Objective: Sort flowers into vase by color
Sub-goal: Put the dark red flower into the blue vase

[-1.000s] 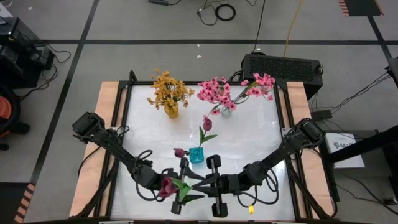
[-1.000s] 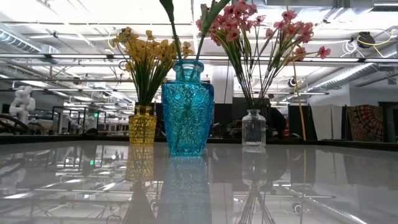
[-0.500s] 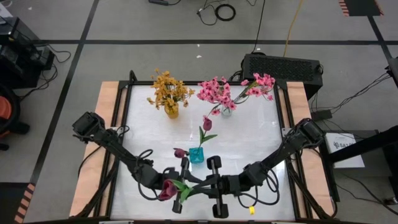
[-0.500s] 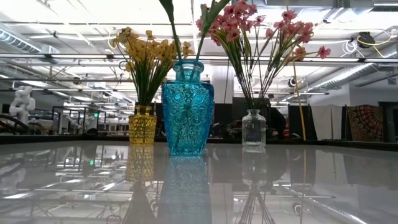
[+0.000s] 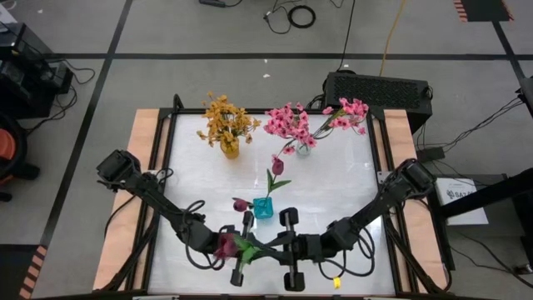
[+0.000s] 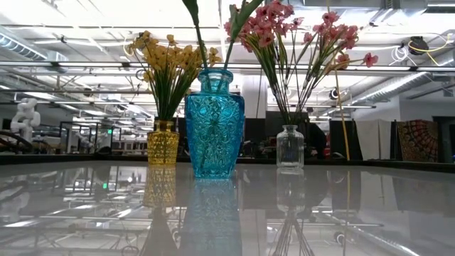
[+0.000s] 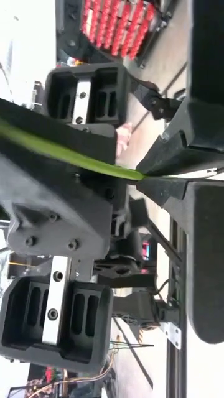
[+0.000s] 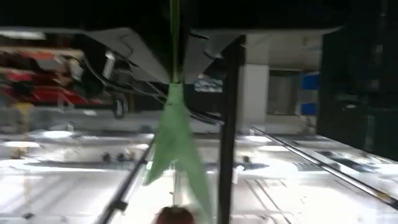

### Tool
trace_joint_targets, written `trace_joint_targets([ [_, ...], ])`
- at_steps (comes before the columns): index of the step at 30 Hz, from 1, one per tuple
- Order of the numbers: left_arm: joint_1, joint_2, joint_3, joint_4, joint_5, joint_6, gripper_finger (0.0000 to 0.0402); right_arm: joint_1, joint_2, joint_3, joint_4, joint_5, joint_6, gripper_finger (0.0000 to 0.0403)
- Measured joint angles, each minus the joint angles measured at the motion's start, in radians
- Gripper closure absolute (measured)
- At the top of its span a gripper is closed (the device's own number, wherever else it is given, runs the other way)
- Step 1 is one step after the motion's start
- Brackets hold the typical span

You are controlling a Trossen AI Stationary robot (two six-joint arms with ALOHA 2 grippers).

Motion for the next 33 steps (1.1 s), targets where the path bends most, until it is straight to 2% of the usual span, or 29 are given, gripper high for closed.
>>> trace_joint_targets([
  [3,-0.008,-0.016,0.0,-0.056,-0.014,-0.001,0.0391,0.022,-0.011,-0.001,-0.033,0.084,-0.016,0.0341],
  [7,-0.022,-0.049,0.0,-0.128,-0.062,-0.002,0.0391,0.055,-0.064,-0.001,-0.141,0.141,-0.008,0.0281],
  [10,-0.032,-0.073,0.0,-0.197,-0.091,-0.003,0.0391,0.075,-0.122,-0.001,-0.276,0.197,0.053,0.0246],
  [14,-0.034,-0.084,0.001,-0.261,-0.103,-0.03,0.0391,0.081,-0.199,-0.001,-0.448,0.218,0.166,0.0218],
  [20,0.002,-0.078,0.001,-0.345,-0.107,-0.106,0.0391,0.049,-0.244,-0.001,-0.623,0.218,0.248,0.02],
  [24,0.013,-0.077,0.001,-0.36,-0.11,-0.108,0.0391,0.017,-0.246,-0.001,-0.679,0.219,0.286,0.0197],
  [29,0.014,-0.077,0.001,-0.389,-0.11,-0.109,0.0391,-0.009,-0.246,-0.001,-0.695,0.219,0.287,0.0205],
  [33,0.013,-0.077,0.001,-0.394,-0.109,-0.11,0.0391,-0.012,-0.246,-0.001,-0.711,0.197,0.292,0.0225],
])
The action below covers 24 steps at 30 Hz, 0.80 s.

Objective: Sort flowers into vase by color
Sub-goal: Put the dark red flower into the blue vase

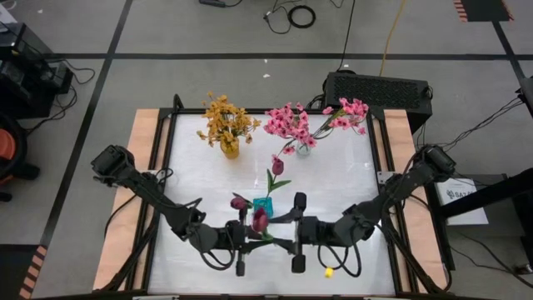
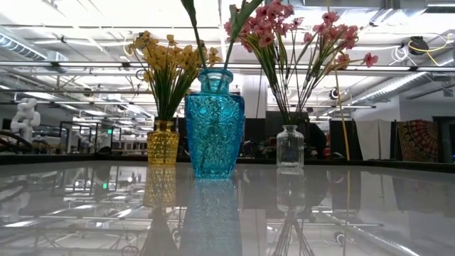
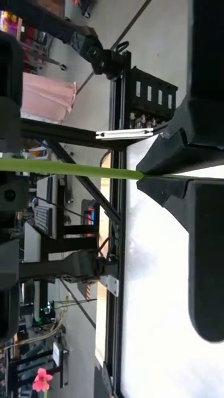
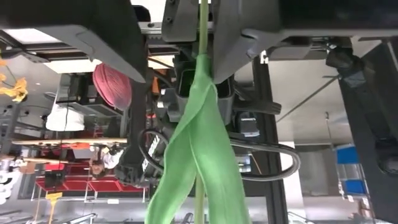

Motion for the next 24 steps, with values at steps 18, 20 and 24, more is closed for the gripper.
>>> trace_joint_targets([
  [18,-0.024,-0.01,0.0,-0.06,-0.064,-0.043,0.0334,-0.003,0.0,0.001,-0.003,0.004,-0.023,0.0399],
  [20,-0.036,-0.026,0.0,-0.097,-0.094,-0.056,0.0296,-0.001,-0.005,0.001,-0.007,0.005,-0.027,0.0399],
  [24,-0.074,-0.075,0.0,-0.175,-0.166,-0.077,0.022,0.003,-0.028,0.001,-0.049,0.034,-0.033,0.0401],
])
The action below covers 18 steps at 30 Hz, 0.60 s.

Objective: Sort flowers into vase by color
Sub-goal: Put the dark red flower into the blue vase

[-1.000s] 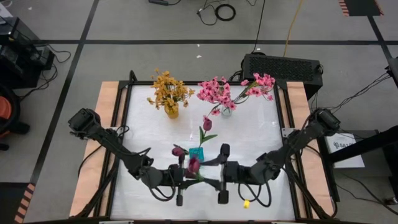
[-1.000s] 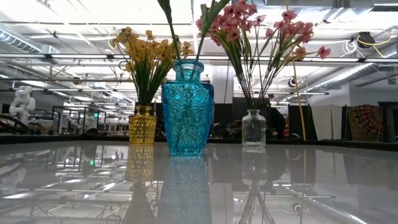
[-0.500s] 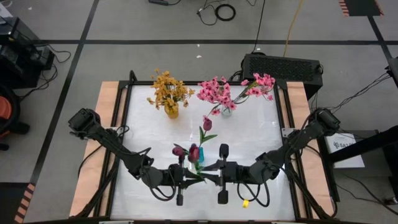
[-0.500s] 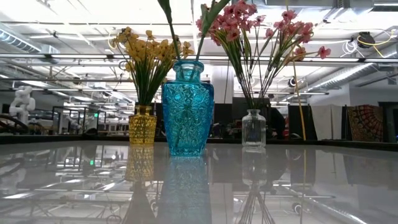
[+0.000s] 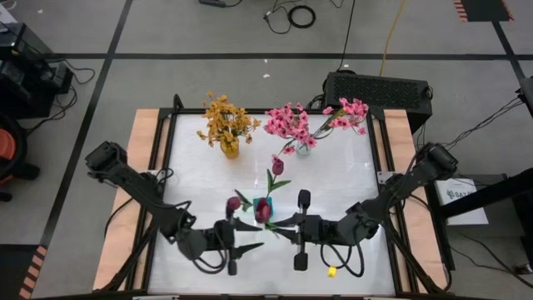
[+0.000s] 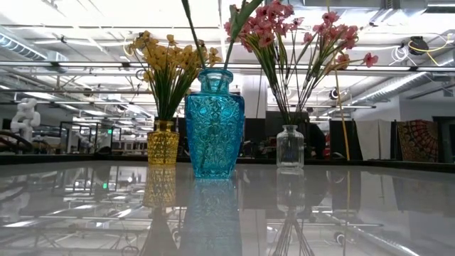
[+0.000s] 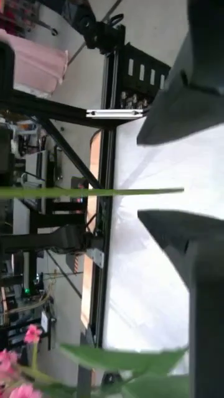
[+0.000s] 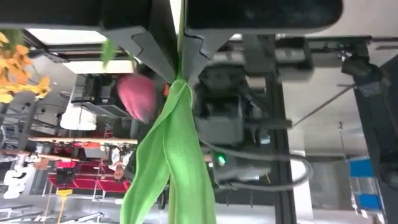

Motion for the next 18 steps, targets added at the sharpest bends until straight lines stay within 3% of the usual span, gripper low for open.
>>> trace_joint_targets([
  [3,-0.04,-0.035,0.0,-0.054,-0.046,0.001,0.0174,0.0,-0.024,-0.012,-0.025,0.003,0.0,0.0401],
  [6,-0.079,-0.073,0.0,-0.112,-0.078,0.0,0.0148,-0.006,-0.037,-0.073,0.064,0.022,-0.037,0.0402],
  [13,-0.139,-0.111,0.0,-0.135,-0.089,0.0,0.0143,-0.085,-0.037,-0.335,0.554,-0.048,-0.146,0.0402],
  [18,-0.116,-0.095,0.0,-0.141,-0.082,-0.015,0.0144,-0.127,-0.037,-0.405,0.662,-0.091,-0.096,0.0403],
])
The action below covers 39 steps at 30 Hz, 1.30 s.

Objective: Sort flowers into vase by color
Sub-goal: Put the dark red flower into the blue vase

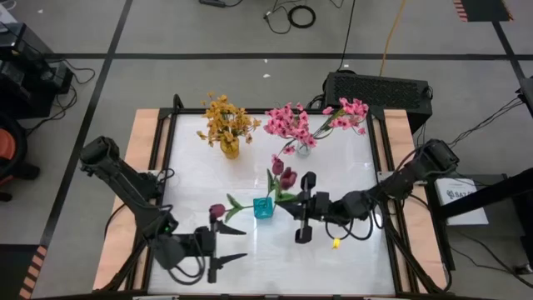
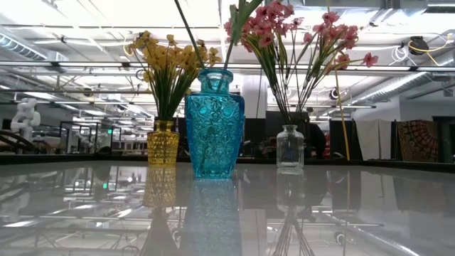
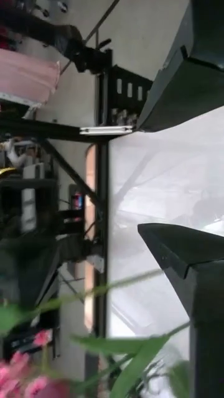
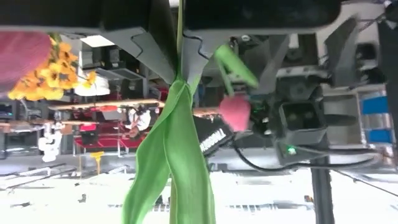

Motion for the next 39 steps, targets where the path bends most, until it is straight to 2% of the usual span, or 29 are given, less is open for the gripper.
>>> trace_joint_targets([
  [2,0.022,0.017,0.0,-0.006,0.055,-0.01,0.0144,-0.002,0.0,0.0,-0.011,0.001,0.002,0.0403],
  [7,0.08,0.036,-0.001,-0.008,0.32,-0.057,0.0144,-0.004,0.0,0.0,-0.013,-0.023,0.001,0.0403],
  [10,0.094,0.036,-0.001,-0.048,0.37,-0.099,0.0144,-0.005,0.0,0.0,-0.015,-0.027,0.007,0.0403],
  [17,0.09,0.004,-0.001,-0.277,0.364,-0.193,0.0144,-0.004,0.0,0.0,-0.023,-0.055,0.021,0.0402],
  [23,0.062,-0.008,-0.001,-0.346,0.352,-0.196,0.0144,-0.012,0.0,0.0,-0.016,-0.082,-0.012,0.0402],
  [29,0.033,-0.056,-0.001,-0.444,0.308,-0.266,0.0144,-0.021,0.0,0.0,0.045,-0.133,-0.067,0.0402],
  [39,-0.08,-0.108,0.0,-0.62,0.079,-0.382,0.0144,-0.052,0.012,0.0,0.047,-0.134,-0.141,0.0402],
])
